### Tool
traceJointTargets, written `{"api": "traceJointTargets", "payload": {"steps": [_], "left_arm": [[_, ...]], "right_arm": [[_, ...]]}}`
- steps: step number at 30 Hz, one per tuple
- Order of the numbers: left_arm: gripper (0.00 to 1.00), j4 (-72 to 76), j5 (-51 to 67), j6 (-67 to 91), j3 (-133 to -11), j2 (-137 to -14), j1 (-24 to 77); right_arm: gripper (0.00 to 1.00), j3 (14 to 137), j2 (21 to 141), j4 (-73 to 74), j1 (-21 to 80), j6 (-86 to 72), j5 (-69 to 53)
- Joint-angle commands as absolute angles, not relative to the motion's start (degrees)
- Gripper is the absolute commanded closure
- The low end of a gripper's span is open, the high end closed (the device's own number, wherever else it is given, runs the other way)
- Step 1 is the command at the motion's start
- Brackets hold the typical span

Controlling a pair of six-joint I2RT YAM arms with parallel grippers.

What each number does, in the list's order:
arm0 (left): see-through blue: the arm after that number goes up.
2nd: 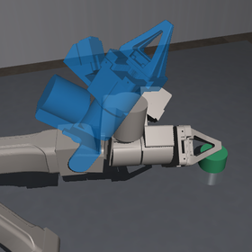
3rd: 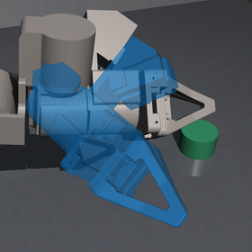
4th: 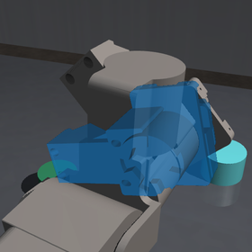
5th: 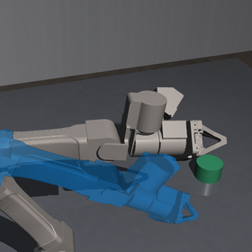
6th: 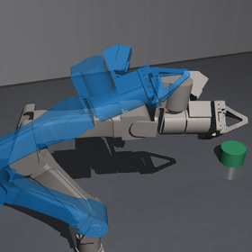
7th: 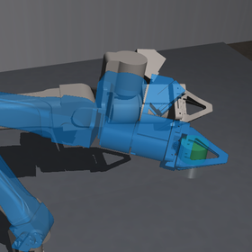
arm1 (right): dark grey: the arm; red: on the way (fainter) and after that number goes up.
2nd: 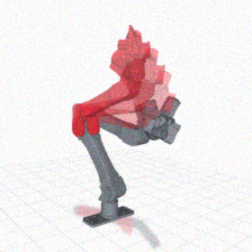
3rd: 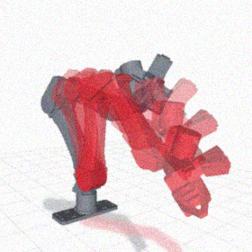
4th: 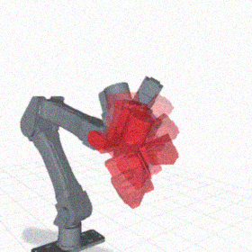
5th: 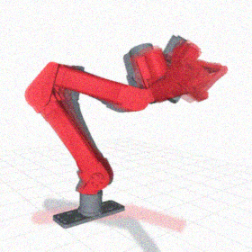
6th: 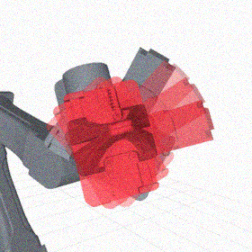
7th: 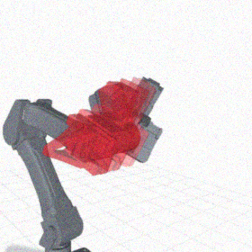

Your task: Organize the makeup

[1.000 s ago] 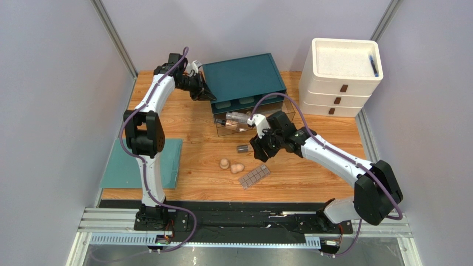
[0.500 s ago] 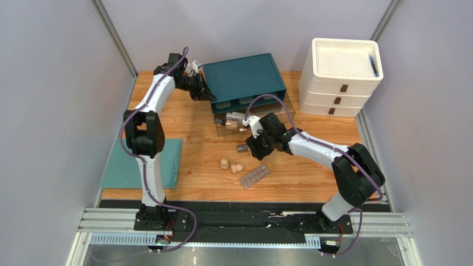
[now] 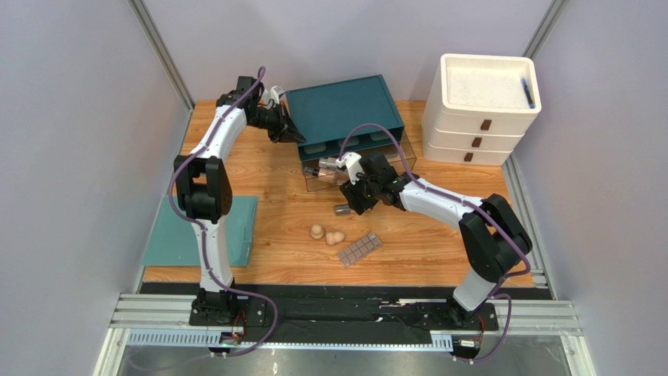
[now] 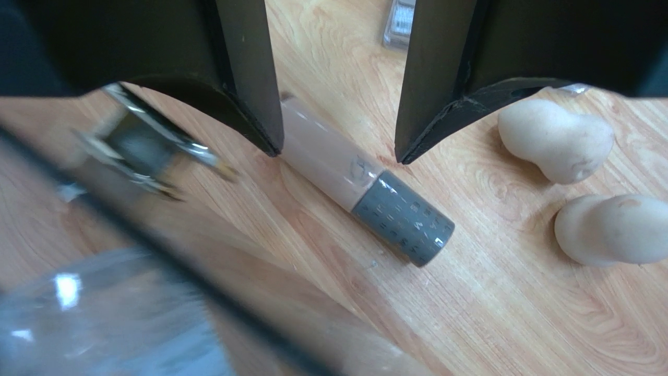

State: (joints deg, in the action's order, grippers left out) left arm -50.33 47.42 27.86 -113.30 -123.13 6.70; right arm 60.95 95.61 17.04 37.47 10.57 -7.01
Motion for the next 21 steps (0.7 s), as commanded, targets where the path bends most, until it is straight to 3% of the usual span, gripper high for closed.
{"api": "traceJointTargets", "payload": {"steps": [1, 21], "left_arm": [[0.98, -57.92, 42.63, 24.17, -110.74, -124.54, 6.59], [0.98, -58.71, 42.63, 23.82, -111.44, -124.8, 6.59]], "right_arm": [[0.43, 64.16, 100.45, 14.77, 37.62, 11.69, -8.34], [0.48, 60.38, 100.72, 19.86, 40.16, 9.49, -7.39]]}}
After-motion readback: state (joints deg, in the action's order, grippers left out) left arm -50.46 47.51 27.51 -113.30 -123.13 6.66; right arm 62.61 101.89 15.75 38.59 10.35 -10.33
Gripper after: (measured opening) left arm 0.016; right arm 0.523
